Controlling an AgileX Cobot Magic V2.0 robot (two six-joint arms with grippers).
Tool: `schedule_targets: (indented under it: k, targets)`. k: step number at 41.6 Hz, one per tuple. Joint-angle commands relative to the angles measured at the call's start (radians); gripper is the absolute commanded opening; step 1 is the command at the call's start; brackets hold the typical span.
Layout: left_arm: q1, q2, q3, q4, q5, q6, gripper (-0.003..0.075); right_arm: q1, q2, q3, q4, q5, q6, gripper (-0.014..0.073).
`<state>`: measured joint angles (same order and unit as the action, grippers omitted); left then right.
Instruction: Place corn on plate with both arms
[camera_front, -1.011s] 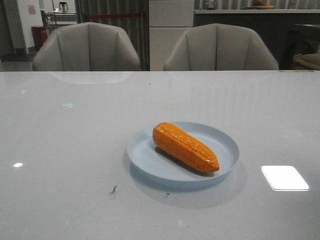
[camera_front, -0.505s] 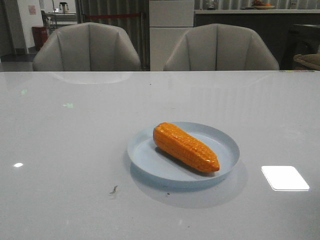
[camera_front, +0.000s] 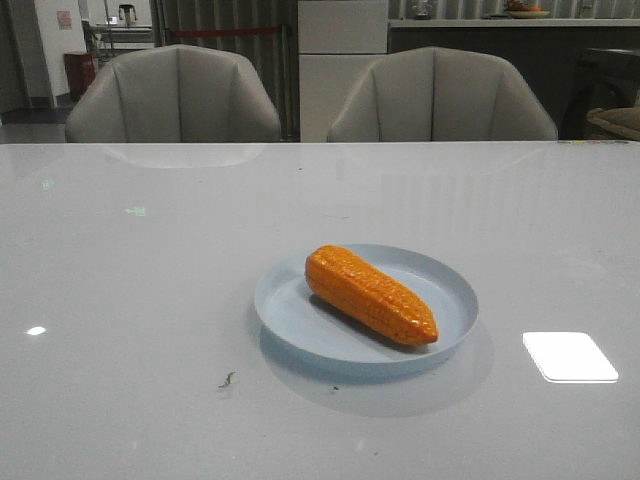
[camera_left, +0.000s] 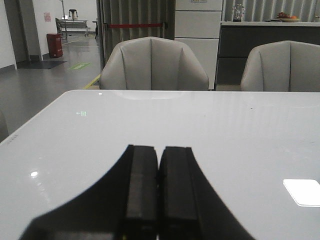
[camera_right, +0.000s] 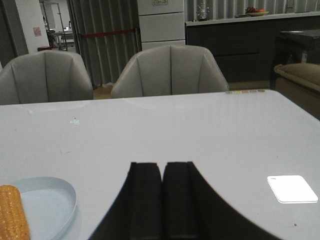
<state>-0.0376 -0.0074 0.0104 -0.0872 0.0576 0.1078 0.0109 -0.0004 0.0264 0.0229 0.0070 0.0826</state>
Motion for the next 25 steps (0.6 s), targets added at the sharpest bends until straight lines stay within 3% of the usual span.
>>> schedule_targets:
  k: [1,25]
  targets:
    - [0.000,-0.017,0.037,-0.001,-0.080,-0.010,0.0094,0.005,-0.013,-0.020,0.002,-0.037,-0.005,0.0058]
    - [0.000,-0.017,0.037,-0.001,-0.080,-0.010,0.0094,0.008,-0.035,-0.020,0.002,0.027,-0.005,0.0058]
